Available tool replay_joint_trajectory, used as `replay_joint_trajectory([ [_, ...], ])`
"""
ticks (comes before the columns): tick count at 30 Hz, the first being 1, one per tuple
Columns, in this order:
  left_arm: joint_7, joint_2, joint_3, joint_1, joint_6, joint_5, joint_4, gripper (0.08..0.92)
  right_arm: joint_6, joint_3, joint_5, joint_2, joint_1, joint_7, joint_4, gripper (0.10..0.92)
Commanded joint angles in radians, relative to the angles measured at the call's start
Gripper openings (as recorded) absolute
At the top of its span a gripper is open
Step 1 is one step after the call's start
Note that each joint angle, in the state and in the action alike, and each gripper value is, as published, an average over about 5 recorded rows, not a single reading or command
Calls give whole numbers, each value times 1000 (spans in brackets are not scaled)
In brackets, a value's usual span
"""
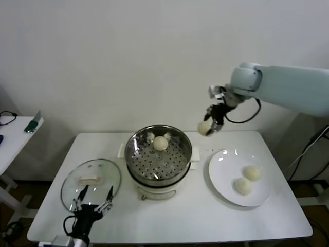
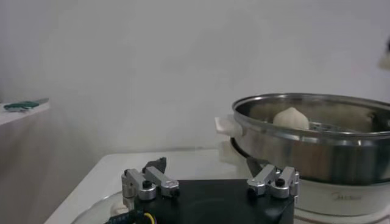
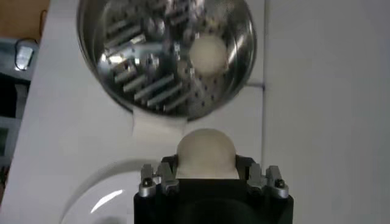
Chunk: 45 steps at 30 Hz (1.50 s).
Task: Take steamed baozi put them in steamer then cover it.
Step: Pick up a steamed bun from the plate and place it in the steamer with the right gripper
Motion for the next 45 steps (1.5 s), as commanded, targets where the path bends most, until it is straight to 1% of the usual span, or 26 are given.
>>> replay_joint_trajectory([
  [1,0,0,1,2,-2,0,-5,823,-84,39,176,229,73,77,76,636],
  [7,0,-1,-2,7,-7,-5,-9,823,-117,64,161,332,-80,143,13,636],
  [13,0,-4,-4,7,-6,-9,-13,823,-127,81,83,384,-221,166,-96,636],
  [19,0,-7,-4,11,-8,-10,-11,823,-125,89,28,421,-317,168,-184,636],
  [26,1,-10,-6,5,-7,-13,-8,823,-128,85,-28,449,-380,181,-233,636],
  [36,0,-9,-10,4,-5,-15,-8,823,-120,108,-61,469,-417,201,-314,636],
  [39,-1,-10,-7,6,-5,-12,-10,823,-99,100,-64,455,-398,186,-300,672],
  [42,-1,-8,-6,8,-5,-9,-13,823,-74,91,-66,425,-366,163,-264,752],
  [45,0,-7,-6,10,-4,-8,-18,823,-32,73,-63,377,-290,122,-205,807],
])
